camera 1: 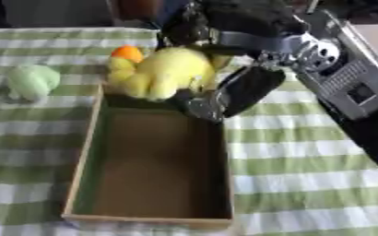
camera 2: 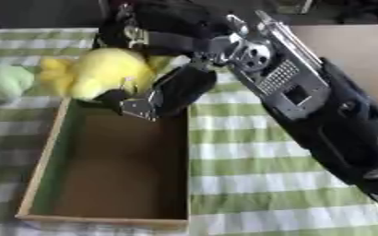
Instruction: Pick up objects on the table and place them in the box.
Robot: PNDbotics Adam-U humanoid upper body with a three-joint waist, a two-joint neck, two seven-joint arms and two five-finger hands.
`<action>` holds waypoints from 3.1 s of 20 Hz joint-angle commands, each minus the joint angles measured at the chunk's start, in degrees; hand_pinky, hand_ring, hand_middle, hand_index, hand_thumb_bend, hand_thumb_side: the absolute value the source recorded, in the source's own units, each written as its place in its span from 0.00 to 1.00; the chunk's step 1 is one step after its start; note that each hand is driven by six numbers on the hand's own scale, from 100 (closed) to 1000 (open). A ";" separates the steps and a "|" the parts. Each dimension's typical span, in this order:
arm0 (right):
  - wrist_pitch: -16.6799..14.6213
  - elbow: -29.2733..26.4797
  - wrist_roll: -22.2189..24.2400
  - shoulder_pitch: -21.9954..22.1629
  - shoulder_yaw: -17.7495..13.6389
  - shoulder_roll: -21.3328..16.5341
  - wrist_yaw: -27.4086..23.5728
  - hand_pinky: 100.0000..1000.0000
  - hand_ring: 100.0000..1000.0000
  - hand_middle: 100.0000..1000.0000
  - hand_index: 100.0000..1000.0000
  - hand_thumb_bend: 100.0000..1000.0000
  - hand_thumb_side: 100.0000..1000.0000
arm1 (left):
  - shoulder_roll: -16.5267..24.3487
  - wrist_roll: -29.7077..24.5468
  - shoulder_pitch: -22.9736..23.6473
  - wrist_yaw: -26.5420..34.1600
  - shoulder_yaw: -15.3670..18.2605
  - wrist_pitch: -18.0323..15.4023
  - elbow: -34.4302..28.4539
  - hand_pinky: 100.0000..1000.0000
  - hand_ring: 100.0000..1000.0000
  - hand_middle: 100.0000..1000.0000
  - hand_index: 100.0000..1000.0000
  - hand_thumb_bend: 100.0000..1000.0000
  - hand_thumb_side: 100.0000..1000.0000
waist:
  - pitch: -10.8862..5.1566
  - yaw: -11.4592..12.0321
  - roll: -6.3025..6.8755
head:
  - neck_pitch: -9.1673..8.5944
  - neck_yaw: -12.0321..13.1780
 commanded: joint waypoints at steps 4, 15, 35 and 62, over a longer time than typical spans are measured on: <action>-0.96 2.81 4.74 -0.46 2.96 0.61 0.94 0.62 0.64 0.44 0.66 0.00 0.47 | 1.25 -0.19 -0.56 -0.02 -0.04 0.09 -1.22 0.44 0.69 0.64 0.70 0.00 0.96 | -0.62 0.33 0.21 | 0.12 -0.22; -4.29 8.76 12.56 -1.27 6.68 3.27 3.05 0.63 0.71 0.56 0.73 0.00 0.42 | 1.16 -0.47 -0.64 -0.04 -0.10 0.00 -1.22 0.43 0.69 0.64 0.70 0.00 0.96 | -0.21 0.64 0.31 | 0.20 -0.57; -8.42 9.41 20.08 -2.03 5.09 3.05 5.75 0.74 0.84 0.84 0.98 0.55 0.56 | 0.94 -0.50 -0.65 -0.10 -0.06 0.54 -1.22 0.43 0.69 0.64 0.70 0.00 0.96 | -0.41 0.57 -0.05 | -0.12 -0.53; 5.89 -11.57 -24.29 13.09 -24.02 -8.52 -14.72 0.71 0.77 0.68 0.91 0.01 0.84 | 16.00 6.19 -1.98 -10.58 -0.13 -10.52 5.20 0.44 0.70 0.67 0.76 0.00 0.75 | -0.92 -1.40 2.42 | 0.62 3.30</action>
